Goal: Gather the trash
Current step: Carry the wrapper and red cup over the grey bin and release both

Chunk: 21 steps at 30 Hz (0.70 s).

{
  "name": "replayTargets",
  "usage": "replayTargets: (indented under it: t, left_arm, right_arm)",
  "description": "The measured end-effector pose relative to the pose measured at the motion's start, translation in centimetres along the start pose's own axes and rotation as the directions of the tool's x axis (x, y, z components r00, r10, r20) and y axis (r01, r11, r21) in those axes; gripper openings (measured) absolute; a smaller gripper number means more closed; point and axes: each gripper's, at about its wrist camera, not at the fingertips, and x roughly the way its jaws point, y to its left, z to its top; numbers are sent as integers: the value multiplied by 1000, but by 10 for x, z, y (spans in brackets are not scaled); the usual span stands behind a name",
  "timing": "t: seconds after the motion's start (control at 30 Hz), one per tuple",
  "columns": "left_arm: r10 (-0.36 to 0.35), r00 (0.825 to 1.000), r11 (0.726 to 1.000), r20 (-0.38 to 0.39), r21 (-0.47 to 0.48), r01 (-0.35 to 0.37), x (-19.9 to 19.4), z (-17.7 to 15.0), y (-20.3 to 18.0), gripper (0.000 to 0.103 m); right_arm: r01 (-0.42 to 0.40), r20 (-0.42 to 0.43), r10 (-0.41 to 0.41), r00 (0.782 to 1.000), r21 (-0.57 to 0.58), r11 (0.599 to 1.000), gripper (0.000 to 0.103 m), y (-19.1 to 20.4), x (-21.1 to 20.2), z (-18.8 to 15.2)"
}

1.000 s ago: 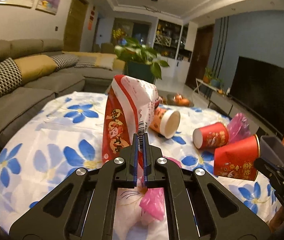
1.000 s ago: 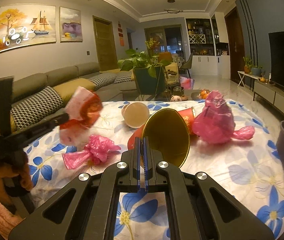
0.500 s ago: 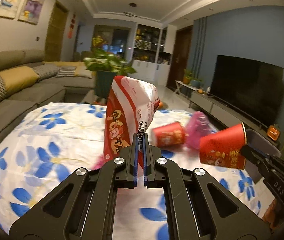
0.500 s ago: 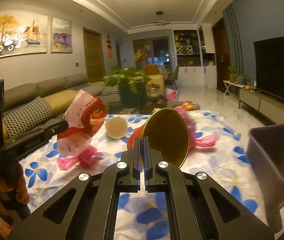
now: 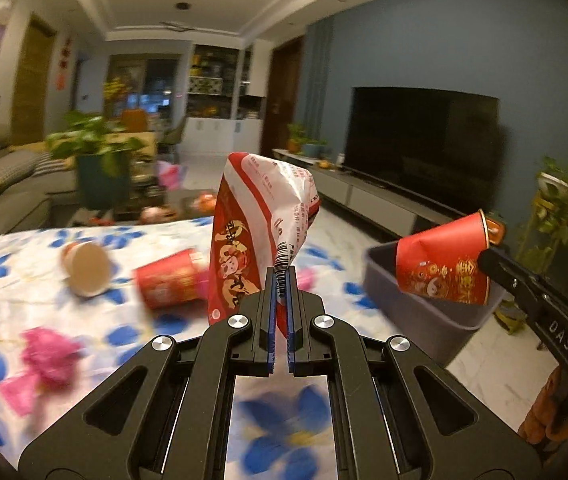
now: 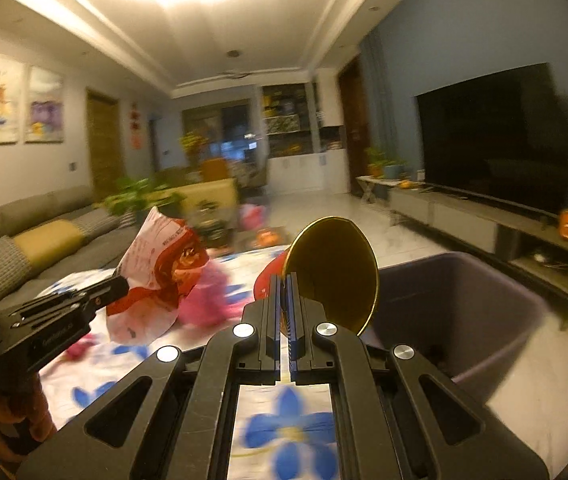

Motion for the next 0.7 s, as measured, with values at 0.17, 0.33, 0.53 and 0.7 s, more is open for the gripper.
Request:
replayTargets:
  t: [0.17,0.33,0.53,0.7]
  left_arm:
    - [-105,994,993,-7,52,106,32,5,-53,3]
    - [-195,981,978,-23,75,196,65,4,-93,3]
    - [-257,965,962,-42,87,260,100,1,-120,3]
    - [-292,955,951,-56,88,296,122,0,-132,3]
  right_arm:
    - [153,43,-153,987,19,988,4,-45,-8,6]
    - [254,47,-256,965,47,966,4,-79,-6,6]
    - [286,17,-288,958,59,956,4,-99,10,0]
    - [295,6,-296,955,60,954,4,-98,18,0]
